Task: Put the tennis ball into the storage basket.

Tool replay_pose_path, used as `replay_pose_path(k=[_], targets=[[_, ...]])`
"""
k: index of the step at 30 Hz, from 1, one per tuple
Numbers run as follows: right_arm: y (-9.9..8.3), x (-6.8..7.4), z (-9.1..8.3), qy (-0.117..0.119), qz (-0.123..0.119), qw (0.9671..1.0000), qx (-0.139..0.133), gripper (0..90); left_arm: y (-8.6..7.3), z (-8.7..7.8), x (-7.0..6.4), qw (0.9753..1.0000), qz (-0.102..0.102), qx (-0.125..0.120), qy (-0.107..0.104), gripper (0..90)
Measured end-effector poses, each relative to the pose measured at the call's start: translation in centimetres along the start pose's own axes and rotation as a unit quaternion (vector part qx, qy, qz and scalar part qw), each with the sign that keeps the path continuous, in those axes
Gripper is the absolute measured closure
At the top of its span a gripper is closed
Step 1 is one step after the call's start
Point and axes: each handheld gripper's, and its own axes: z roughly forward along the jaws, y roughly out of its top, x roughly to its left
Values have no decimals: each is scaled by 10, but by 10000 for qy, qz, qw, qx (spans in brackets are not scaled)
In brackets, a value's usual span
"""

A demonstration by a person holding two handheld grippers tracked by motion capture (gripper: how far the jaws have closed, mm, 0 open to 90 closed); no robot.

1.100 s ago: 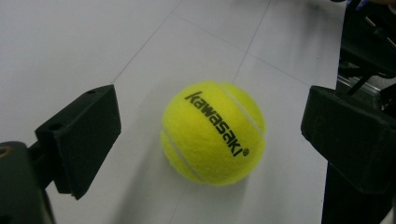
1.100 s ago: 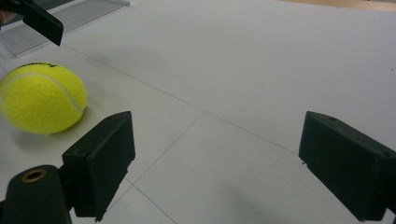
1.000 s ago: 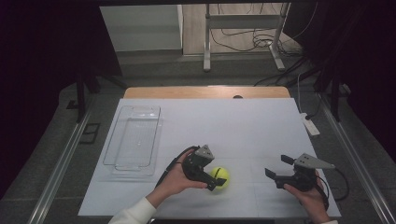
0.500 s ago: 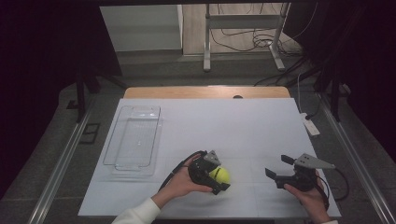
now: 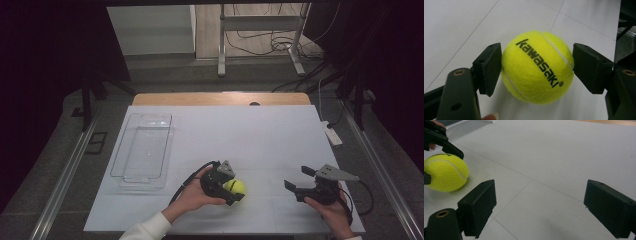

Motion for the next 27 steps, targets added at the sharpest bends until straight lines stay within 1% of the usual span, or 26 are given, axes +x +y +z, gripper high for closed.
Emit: replay_pose_path(k=[4,8,9,10,14,18,20,23,24,25,27], targets=[[0,0,0,-3,-3,10000,-11,112,0,-2,0,10000,34,-22,-16,272],[0,0,-1,0,-5,10000,-13,113,0,-7,1,9999,21,-155,-17,272],[0,0,-1,-8,-5,10000,-8,113,0,-7,1,9999,21,-155,-17,272],[0,0,-1,-6,-1,10000,-10,113,0,-10,2,9998,67,-212,-3,272],[0,0,0,15,-6,10000,-14,114,0,-13,2,9995,97,-285,12,272],[-1,0,0,19,-6,10000,-15,114,0,-17,3,9993,76,-361,39,272],[-1,0,0,19,-10,10000,-13,114,0,-21,4,9989,65,-457,58,272],[0,0,0,15,-21,10000,-14,114,-1,-24,4,9986,44,-517,63,271],[0,0,0,14,-21,10000,-13,114,-1,-26,5,9986,76,-526,76,272],[0,0,0,13,-21,10000,-12,114,-1,-27,4,9983,47,-567,82,272],[0,1,0,8,-28,10000,-2,114,-1,-30,4,9979,54,-642,92,272]])
